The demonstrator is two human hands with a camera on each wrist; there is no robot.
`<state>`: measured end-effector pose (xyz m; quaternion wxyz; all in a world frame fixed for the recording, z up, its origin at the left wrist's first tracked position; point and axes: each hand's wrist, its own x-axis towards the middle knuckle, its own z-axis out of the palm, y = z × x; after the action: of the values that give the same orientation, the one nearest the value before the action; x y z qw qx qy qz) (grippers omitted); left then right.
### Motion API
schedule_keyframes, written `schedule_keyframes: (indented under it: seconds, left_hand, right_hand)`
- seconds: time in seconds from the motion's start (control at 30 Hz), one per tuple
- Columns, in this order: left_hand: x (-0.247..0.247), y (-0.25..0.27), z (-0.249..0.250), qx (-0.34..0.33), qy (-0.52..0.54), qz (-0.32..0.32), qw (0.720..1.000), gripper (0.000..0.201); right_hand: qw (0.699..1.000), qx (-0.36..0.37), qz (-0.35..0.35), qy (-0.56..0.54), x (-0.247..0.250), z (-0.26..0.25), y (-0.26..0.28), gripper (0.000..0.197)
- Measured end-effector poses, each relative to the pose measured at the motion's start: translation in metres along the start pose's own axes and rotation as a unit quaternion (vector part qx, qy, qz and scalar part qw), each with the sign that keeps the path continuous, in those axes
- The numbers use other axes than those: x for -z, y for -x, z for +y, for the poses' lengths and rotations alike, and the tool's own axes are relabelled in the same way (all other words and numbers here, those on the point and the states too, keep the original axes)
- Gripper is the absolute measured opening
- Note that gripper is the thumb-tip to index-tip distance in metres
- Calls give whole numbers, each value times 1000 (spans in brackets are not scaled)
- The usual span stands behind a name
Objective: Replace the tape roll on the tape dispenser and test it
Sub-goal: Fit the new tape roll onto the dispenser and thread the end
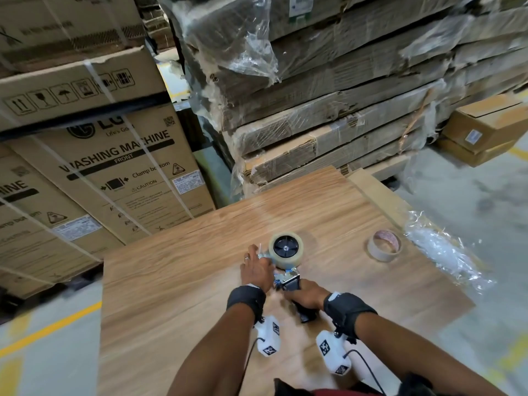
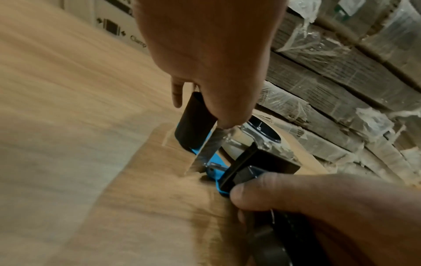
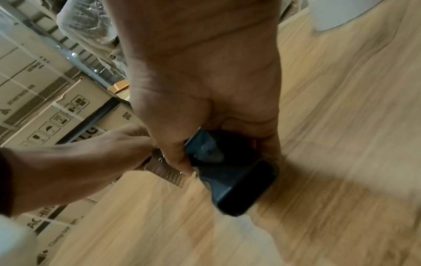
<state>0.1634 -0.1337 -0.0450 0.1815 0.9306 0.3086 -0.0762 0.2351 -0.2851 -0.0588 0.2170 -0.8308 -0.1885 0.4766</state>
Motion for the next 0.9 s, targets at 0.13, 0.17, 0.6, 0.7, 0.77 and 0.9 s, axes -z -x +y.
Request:
schedule_keyframes:
  seconds: [0.13,0.17,0.6,0.7,0.77,0.9]
  left_hand:
    - [-5,2,-2,-1,32,15,999,28]
    - [-5,3,-2,-6,33,24,999,26]
    - [-1,19,-20,-101,-58,75,990,22]
    - [-4,29,-28,-115,-78,86,987,17]
    - [-7,35,-35,-126,-65,89,986,17]
    - [-13,37,-55,-174,-1,92,980,10]
  right_hand:
    - [1000,-3,22,-9,-7,1,-1,51]
    - [1000,-6,25,-6,-8,1,-2,53]
    - [999,-20,39,18,-18,-7,-3,68]
    - [998,-30,40,23,-17,-7,-6,69]
    - [998,-37,41,25,-16,-7,-5,72]
    - [998,-39,27,32,-13,-6,-4,75]
